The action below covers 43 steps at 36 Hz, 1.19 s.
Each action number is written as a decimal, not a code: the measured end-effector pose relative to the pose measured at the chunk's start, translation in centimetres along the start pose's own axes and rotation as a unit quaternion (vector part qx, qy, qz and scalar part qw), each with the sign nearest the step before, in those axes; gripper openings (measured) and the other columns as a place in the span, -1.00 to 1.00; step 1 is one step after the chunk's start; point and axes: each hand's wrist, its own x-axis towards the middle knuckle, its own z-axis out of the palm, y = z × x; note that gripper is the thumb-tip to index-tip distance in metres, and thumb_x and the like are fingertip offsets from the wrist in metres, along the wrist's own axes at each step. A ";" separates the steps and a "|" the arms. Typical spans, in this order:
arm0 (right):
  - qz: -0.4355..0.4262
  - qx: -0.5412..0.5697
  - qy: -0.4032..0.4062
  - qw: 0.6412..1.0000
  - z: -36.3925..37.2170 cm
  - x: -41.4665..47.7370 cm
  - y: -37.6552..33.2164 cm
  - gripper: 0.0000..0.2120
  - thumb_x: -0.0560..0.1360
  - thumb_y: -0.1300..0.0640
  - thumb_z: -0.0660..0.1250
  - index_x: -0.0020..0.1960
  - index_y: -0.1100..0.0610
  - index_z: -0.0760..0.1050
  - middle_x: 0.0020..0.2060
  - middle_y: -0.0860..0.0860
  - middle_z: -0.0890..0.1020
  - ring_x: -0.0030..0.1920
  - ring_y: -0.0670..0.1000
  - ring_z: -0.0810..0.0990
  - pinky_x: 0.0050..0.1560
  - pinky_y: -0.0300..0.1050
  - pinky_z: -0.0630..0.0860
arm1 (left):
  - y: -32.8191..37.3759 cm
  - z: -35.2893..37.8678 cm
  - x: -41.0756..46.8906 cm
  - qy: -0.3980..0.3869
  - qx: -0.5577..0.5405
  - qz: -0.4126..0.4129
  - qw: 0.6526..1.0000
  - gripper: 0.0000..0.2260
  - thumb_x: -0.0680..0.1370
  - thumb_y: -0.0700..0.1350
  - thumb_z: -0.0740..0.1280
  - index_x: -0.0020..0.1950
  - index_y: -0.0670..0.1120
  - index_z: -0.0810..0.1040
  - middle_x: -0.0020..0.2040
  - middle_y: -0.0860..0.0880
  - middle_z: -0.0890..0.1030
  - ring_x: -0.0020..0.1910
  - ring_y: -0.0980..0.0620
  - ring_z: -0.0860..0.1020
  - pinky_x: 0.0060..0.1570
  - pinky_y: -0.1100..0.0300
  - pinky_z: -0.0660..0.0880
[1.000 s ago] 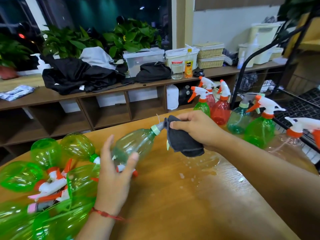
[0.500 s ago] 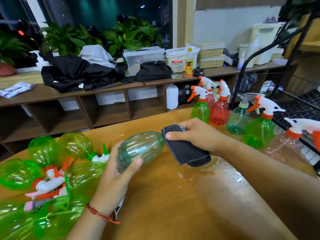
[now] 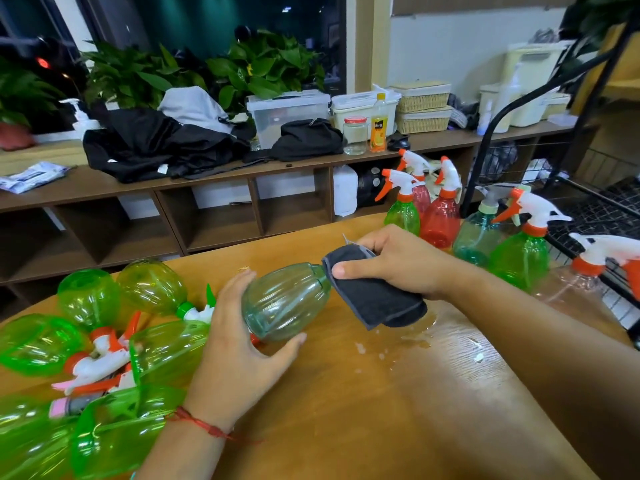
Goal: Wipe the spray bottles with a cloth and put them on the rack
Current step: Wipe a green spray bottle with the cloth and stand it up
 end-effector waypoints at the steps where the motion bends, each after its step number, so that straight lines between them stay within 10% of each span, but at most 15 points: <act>1: -0.007 -0.020 -0.004 1.000 -0.2 -0.1 -0.3 -0.70 0.54 -0.05 0.54 -0.25 0.12 0.64 -0.31 0.03 0.70 -0.28 -0.01 0.67 -0.20 -0.12 0.55 | 0.1 -0.3 0.1 0.016 0.043 0.029 0.999 -0.10 0.35 0.20 0.63 0.59 0.05 0.31 0.55 0.04 0.36 0.56 -0.03 0.37 0.56 -0.18 0.36; 10: -0.036 -0.192 -0.046 0.980 0.6 0.4 -1.9 -0.63 0.50 -0.17 0.55 -0.33 0.03 0.57 -0.42 -0.11 0.62 -0.40 -0.17 0.56 -0.32 -0.29 0.42 | 2.0 0.9 -0.3 -0.036 0.163 0.083 0.982 -0.17 0.46 0.34 0.51 0.66 0.19 0.28 0.38 0.09 0.48 0.30 -0.03 0.47 0.34 -0.03 0.52; 13: -0.054 -0.212 -0.020 0.976 1.2 0.6 -1.9 -0.85 0.50 -0.18 0.55 -0.06 -0.13 0.71 -0.22 -0.25 0.71 -0.21 -0.23 0.66 -0.23 -0.35 0.49 | 1.2 1.2 -0.4 -0.026 0.113 0.029 0.993 -0.31 0.48 0.25 0.53 0.56 0.21 0.38 0.31 0.14 0.49 0.29 0.02 0.49 0.29 0.01 0.55; 19: -0.053 -0.057 0.215 0.974 -0.8 0.6 -0.9 -0.82 0.56 -0.08 0.51 -0.12 0.01 0.72 -0.22 -0.02 0.74 -0.17 0.02 0.73 -0.13 0.08 0.66 | 0.3 0.6 -0.1 0.025 -0.055 -0.101 0.993 -0.31 0.47 0.29 0.51 0.55 0.23 0.36 0.30 0.16 0.60 0.14 0.16 0.64 0.06 0.40 0.52; 23: -0.048 0.040 0.289 0.955 -0.6 0.9 -1.0 -0.83 0.62 -0.06 0.45 -0.08 -0.01 0.72 -0.21 -0.04 0.74 -0.18 0.02 0.73 -0.22 0.01 0.64 | -0.2 1.5 -0.4 -0.005 -0.073 -0.110 0.991 -0.29 0.46 0.38 0.49 0.54 0.28 0.34 0.34 0.17 0.60 0.22 0.09 0.66 0.19 0.24 0.62; 32: -0.072 0.184 0.228 0.953 6.7 2.4 -1.9 -0.80 0.63 0.22 0.43 0.19 -0.01 0.68 -0.04 -0.11 0.73 -0.16 -0.21 0.66 -0.13 -0.25 0.54 | 0.1 2.7 -1.0 0.005 -0.045 -0.140 0.989 -0.22 0.38 0.46 0.48 0.53 0.28 0.34 0.28 0.16 0.51 0.16 0.01 0.64 0.17 -0.03 0.62; 43: -0.092 0.227 0.245 0.938 10.5 2.1 1.6 -0.67 0.60 0.28 0.46 0.33 0.03 0.67 0.29 -0.05 0.70 0.32 -0.05 0.66 0.41 0.09 0.56 | 0.6 3.3 -1.0 0.014 -0.018 -0.166 0.986 -0.23 0.43 0.35 0.50 0.56 0.16 0.33 0.33 0.09 0.44 0.33 -0.02 0.53 0.19 0.15 0.47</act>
